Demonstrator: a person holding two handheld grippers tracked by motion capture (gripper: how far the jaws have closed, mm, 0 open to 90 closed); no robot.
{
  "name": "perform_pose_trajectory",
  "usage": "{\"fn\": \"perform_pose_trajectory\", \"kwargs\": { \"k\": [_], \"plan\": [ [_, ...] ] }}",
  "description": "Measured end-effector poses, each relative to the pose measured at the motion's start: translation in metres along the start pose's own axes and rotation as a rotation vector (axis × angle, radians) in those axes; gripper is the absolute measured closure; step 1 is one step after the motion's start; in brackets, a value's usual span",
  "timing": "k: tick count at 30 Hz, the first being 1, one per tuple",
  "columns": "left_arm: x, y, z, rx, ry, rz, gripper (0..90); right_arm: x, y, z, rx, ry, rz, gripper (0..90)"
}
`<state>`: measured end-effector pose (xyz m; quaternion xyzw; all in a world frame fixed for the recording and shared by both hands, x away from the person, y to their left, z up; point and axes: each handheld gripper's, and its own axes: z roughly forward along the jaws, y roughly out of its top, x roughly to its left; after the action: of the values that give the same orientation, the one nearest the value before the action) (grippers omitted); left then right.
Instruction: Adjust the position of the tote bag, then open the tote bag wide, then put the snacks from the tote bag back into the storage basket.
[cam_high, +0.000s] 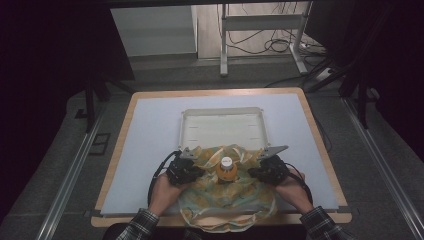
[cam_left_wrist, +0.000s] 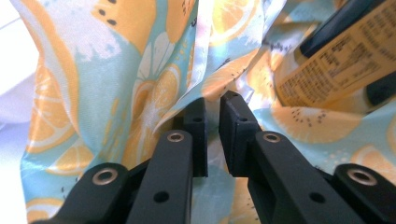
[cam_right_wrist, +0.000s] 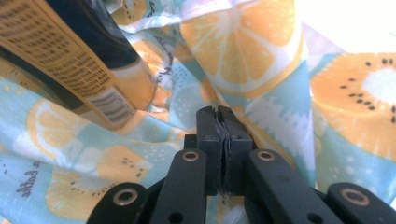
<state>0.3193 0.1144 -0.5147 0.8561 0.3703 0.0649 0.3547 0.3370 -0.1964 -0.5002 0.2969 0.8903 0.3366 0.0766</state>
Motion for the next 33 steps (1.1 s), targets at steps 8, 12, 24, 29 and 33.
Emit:
{"fn": "perform_pose_trajectory", "kwargs": {
  "k": [8, 12, 24, 29, 33],
  "plan": [
    [-0.009, -0.003, -0.01, -0.057, -0.044, 0.027, 71.4, 0.009, 0.001, -0.009, -0.058, 0.014, -0.034, 78.7],
    [-0.012, -0.006, -0.016, -0.092, -0.047, 0.04, 62.9, 0.013, 0.0, -0.012, -0.068, 0.028, -0.048, 74.2],
    [-0.016, -0.018, -0.036, -0.182, -0.032, 0.049, 39.5, 0.02, -0.002, -0.023, -0.109, 0.032, -0.064, 55.6],
    [-0.018, -0.024, -0.04, -0.206, -0.012, 0.049, 31.2, 0.022, -0.002, -0.027, -0.12, 0.037, -0.066, 47.9],
    [-0.021, -0.03, -0.043, -0.215, 0.009, 0.061, 25.8, 0.023, -0.002, -0.031, -0.128, 0.05, -0.062, 43.9]
  ]
}}
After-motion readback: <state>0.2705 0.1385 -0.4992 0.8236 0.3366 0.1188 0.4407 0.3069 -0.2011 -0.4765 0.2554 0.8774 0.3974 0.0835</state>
